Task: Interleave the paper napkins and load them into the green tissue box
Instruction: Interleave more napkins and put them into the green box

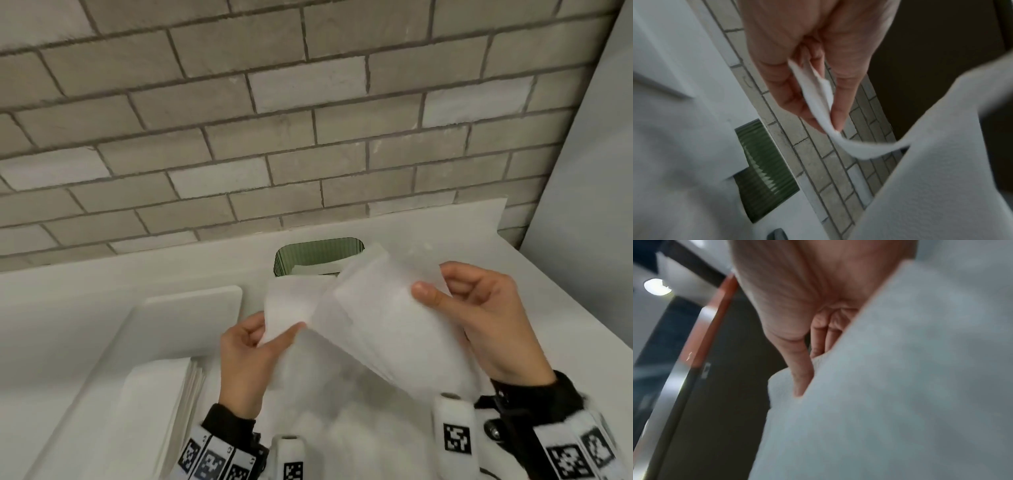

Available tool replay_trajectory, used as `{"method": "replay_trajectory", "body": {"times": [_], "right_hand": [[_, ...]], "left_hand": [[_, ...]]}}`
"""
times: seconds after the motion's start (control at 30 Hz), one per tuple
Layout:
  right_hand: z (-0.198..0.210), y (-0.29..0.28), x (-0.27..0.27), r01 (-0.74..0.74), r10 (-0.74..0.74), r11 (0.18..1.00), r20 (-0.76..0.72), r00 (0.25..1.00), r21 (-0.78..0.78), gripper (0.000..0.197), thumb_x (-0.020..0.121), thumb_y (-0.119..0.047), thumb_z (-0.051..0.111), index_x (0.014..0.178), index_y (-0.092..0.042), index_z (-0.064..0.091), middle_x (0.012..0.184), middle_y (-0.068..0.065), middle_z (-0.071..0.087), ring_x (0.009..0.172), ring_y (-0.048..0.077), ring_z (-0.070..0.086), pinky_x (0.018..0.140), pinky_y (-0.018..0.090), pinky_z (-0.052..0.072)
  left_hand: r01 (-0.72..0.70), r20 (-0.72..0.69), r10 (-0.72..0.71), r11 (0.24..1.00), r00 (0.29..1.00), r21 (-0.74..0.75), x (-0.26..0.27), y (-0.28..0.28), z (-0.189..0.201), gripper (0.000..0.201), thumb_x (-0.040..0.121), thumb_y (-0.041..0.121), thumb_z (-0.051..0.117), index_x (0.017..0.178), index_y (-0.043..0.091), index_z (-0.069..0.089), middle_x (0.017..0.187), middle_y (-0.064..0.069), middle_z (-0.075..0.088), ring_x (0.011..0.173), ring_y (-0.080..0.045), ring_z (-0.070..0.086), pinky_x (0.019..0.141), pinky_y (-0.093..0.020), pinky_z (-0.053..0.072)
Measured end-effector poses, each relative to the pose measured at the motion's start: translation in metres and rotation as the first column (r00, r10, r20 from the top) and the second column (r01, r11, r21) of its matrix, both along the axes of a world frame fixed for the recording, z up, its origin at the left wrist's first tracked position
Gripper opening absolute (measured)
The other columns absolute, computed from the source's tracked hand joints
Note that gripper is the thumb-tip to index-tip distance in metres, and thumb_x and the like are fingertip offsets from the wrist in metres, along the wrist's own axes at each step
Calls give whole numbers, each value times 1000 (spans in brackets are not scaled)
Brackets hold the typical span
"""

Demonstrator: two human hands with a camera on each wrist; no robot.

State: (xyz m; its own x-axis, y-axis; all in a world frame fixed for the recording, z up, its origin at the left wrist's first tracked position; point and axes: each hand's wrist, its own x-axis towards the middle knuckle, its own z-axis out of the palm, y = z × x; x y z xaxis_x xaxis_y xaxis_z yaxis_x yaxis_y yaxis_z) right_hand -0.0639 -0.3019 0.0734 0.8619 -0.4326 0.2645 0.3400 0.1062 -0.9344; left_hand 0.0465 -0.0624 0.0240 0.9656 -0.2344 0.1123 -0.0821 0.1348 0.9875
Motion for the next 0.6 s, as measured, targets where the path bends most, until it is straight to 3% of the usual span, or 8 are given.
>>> {"method": "replay_trajectory", "body": {"times": [0.07, 0.17, 0.23, 0.27, 0.33, 0.43, 0.6], "right_hand": [[-8, 13, 1, 8, -2, 978, -29, 1000, 210, 25, 75, -6, 69, 98, 4, 69, 94, 17, 75, 81, 24, 73, 67, 27, 59], [-17, 27, 2, 30, 5, 928, -95, 995, 370, 27, 81, -9, 65, 106, 1, 67, 100, 15, 75, 87, 23, 74, 68, 27, 60], [-21, 30, 2, 56, -11, 919, -116, 993, 391, 29, 84, -11, 64, 112, -3, 67, 103, 13, 75, 93, 23, 73, 73, 29, 60], [-22, 30, 1, 78, -34, 917, -120, 992, 391, 30, 85, -12, 63, 113, -4, 67, 105, 11, 74, 95, 22, 72, 76, 30, 60], [-23, 25, 0, 140, -102, 912, -117, 988, 387, 30, 85, -13, 63, 114, -6, 67, 105, 9, 75, 95, 20, 72, 80, 31, 59], [-25, 16, -1, 209, -179, 907, -112, 977, 366, 30, 84, -15, 64, 113, -7, 66, 104, 6, 75, 93, 16, 72, 77, 28, 59], [-37, 5, -7, 289, -254, 914, -152, 955, 286, 33, 79, -19, 68, 110, -7, 67, 101, 6, 75, 93, 17, 72, 72, 24, 59]], "left_hand": [[44, -8, -45, 996, 999, -83, -7, 1, 0, 26, 42, 26, 88, 66, 24, 79, 66, -1, 74, 58, -13, 69, 52, -25, 53], [45, -57, -52, 992, 997, -114, -15, 2, -6, 20, 48, 32, 78, 67, 25, 78, 67, -1, 73, 60, -12, 68, 52, -30, 52], [-5, -69, -1, 996, 998, -88, -18, 4, -11, 15, 55, 30, 78, 66, 21, 75, 63, -1, 71, 54, -13, 64, 50, -27, 49], [-28, -75, 22, 996, 997, -84, -19, 4, -13, 12, 64, 23, 81, 74, 19, 76, 68, -2, 74, 56, -14, 66, 51, -26, 50], [-77, -86, 72, 995, 994, -62, -19, 9, -20, 16, 81, 7, 77, 96, 12, 76, 87, -4, 79, 75, -22, 75, 60, -28, 56], [-176, -102, 175, 984, 979, 4, -15, 21, -33, 24, 77, 5, 80, 100, 8, 70, 95, -5, 78, 86, -27, 74, 60, -25, 57], [-216, -112, 226, 972, 968, 91, -18, 35, -50, 50, 68, 2, 87, 108, 18, 62, 106, -4, 71, 86, -16, 73, 69, -29, 61]]}}
